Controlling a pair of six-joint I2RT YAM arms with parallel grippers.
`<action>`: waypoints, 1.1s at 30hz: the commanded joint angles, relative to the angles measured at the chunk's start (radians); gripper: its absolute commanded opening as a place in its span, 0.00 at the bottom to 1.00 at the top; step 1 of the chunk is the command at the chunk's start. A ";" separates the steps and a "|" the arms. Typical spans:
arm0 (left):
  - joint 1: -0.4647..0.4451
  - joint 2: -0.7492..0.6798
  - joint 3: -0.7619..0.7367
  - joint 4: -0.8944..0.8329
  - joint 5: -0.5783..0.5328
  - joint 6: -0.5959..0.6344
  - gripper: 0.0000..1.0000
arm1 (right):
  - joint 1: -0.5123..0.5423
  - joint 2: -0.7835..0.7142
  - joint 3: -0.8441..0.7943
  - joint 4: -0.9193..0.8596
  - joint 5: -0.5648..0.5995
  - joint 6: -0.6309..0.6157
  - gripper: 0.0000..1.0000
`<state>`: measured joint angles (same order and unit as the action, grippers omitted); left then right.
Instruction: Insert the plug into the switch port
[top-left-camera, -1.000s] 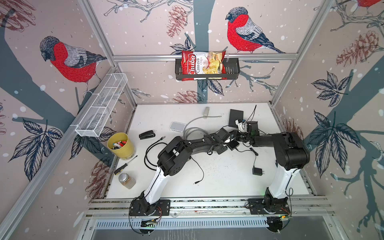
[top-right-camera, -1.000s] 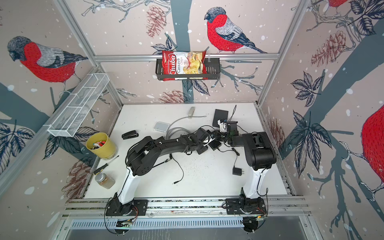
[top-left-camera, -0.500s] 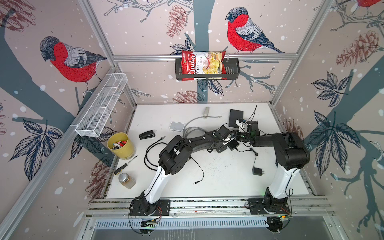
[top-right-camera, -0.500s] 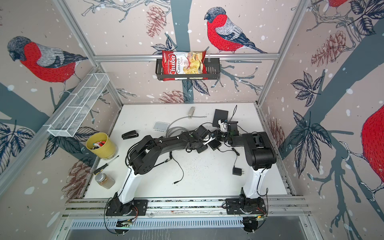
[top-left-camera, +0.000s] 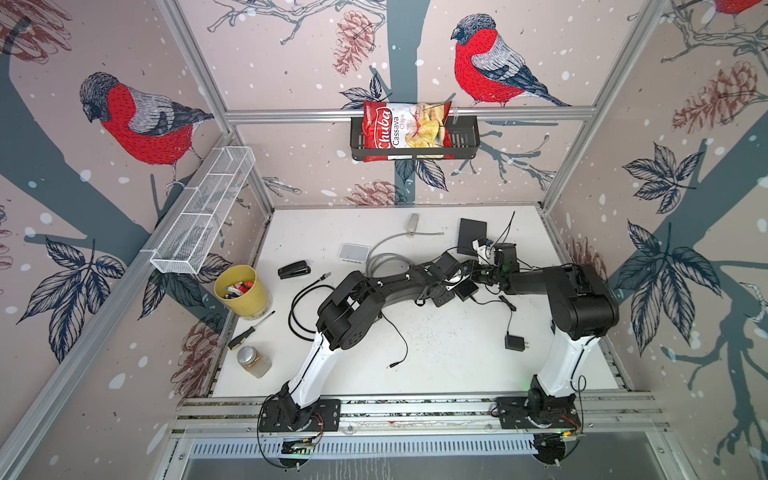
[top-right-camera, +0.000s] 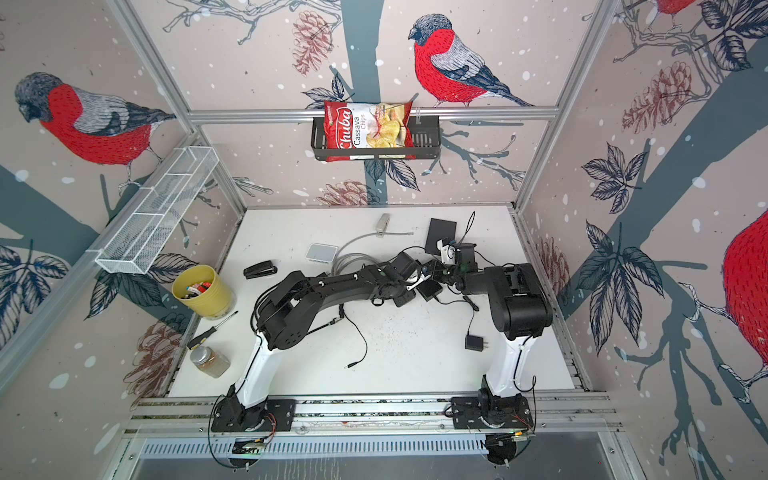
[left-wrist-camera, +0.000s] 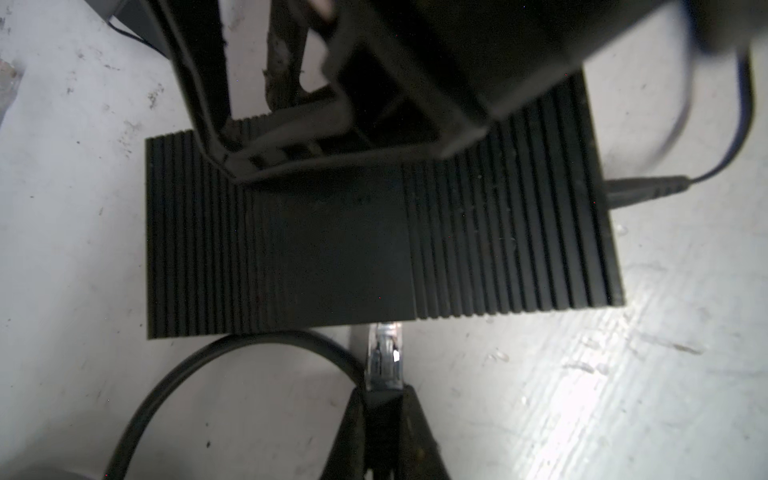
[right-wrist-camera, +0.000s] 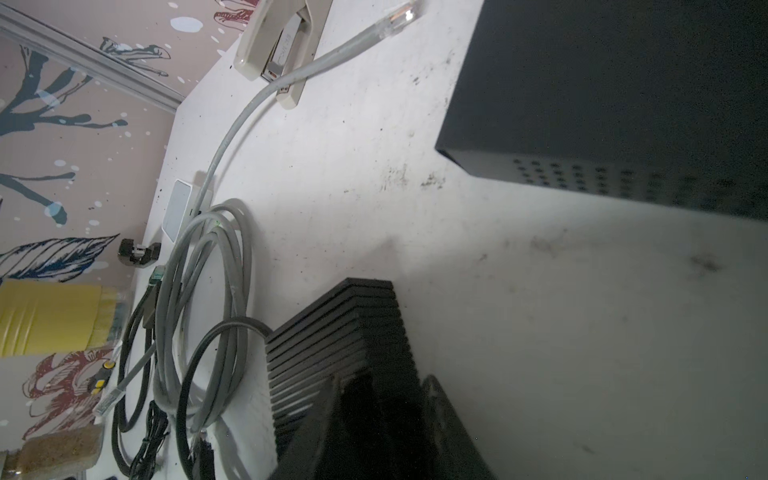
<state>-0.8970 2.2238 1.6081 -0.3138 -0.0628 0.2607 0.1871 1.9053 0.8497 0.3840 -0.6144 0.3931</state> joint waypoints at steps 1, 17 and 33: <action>-0.008 0.024 0.017 0.069 -0.036 -0.035 0.07 | 0.036 -0.006 -0.018 -0.169 -0.178 0.001 0.33; -0.007 -0.010 -0.039 0.236 -0.092 -0.104 0.06 | 0.057 -0.011 -0.037 -0.134 -0.195 0.020 0.32; -0.010 -0.063 -0.180 0.458 -0.167 -0.156 0.05 | 0.057 0.000 -0.039 -0.123 -0.195 0.030 0.32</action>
<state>-0.9108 2.1586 1.4372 -0.1093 -0.2123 0.1272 0.2184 1.8984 0.8234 0.4339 -0.5838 0.3988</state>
